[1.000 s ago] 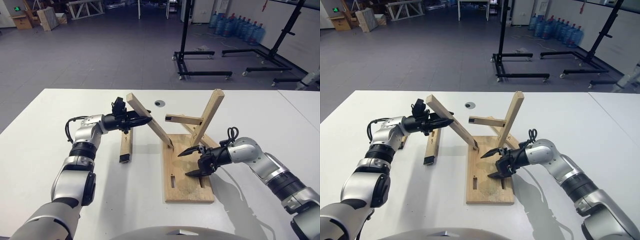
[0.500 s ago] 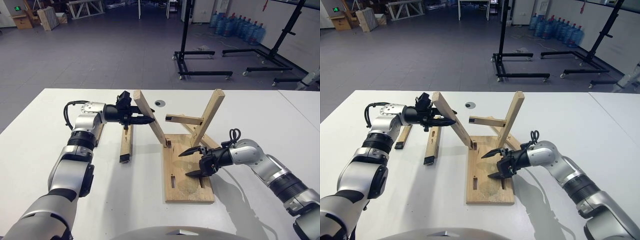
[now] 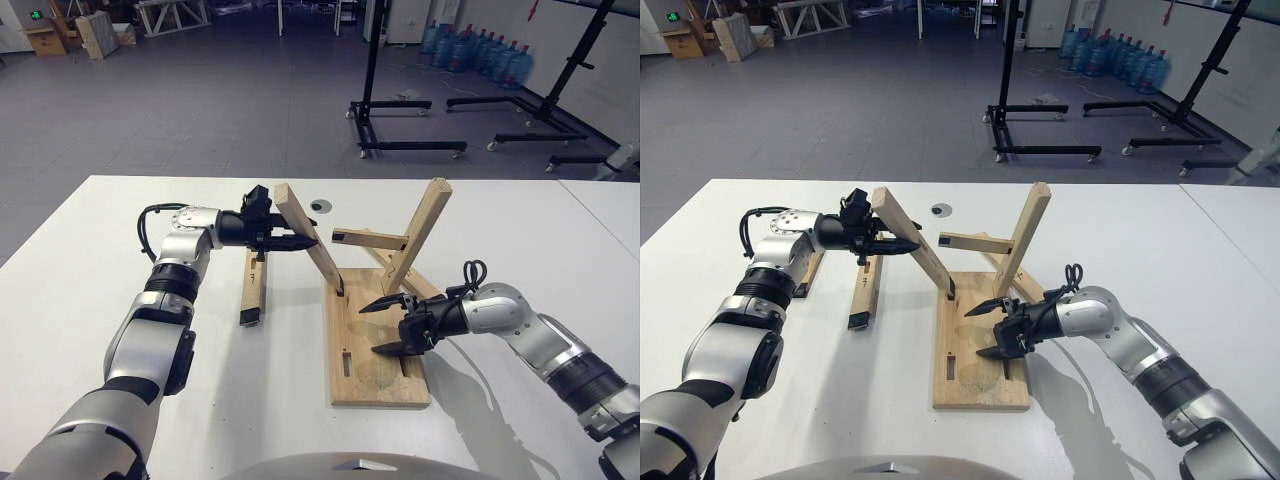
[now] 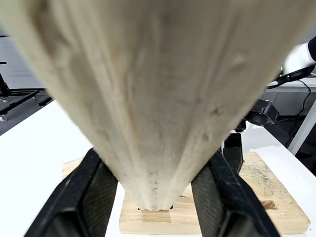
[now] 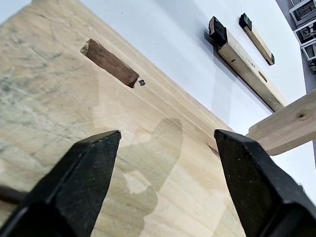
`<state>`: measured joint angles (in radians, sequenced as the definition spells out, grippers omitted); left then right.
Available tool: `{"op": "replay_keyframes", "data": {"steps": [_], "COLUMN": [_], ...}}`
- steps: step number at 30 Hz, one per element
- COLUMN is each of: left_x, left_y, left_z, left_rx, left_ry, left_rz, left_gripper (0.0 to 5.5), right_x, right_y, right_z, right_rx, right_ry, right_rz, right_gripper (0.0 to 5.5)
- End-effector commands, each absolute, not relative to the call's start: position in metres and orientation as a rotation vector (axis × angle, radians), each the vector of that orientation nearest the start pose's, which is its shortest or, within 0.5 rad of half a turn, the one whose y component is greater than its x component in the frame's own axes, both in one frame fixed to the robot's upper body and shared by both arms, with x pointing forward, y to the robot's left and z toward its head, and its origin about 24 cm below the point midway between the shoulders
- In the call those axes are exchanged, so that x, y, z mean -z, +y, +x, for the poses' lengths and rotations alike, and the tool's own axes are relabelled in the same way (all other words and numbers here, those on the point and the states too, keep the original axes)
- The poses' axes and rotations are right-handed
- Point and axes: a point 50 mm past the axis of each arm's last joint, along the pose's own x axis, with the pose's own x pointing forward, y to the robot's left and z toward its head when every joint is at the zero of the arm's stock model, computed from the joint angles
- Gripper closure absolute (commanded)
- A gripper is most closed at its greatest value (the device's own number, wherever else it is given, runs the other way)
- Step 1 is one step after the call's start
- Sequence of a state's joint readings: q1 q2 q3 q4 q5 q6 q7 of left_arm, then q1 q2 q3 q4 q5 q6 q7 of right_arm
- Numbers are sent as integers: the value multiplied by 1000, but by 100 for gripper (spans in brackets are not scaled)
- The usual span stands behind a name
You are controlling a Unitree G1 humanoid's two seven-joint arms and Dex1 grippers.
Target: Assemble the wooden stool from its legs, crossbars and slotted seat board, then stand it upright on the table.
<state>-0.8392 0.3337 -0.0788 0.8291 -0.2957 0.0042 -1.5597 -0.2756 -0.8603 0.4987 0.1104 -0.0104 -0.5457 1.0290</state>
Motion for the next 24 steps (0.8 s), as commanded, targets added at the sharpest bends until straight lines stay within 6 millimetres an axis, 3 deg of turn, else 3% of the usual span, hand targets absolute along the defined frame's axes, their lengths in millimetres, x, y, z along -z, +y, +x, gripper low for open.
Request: {"op": "replay_keyframes", "data": {"steps": [1,10,21,24], "left_x": [-130,-128,-117,-109], "left_y": [132,122,119,121], "left_z": [346,347,347,347], "left_rx": [1618,1635,1630,1619], "left_ry": [143,332,473,521], "left_rz": [141,255,107,141], "left_gripper": [347,347,347,347], "right_x": [-9,-1,1,1], "right_y": [-201,-209,-203,-203], "right_z": [186,176,168,167], "right_rx": [-1764,-1790,-1816,-1817], "right_ry": [444,503,489,489], "right_rz": [-1070,-1130,-1113,-1113], "right_gripper": [199,199,199,199]}}
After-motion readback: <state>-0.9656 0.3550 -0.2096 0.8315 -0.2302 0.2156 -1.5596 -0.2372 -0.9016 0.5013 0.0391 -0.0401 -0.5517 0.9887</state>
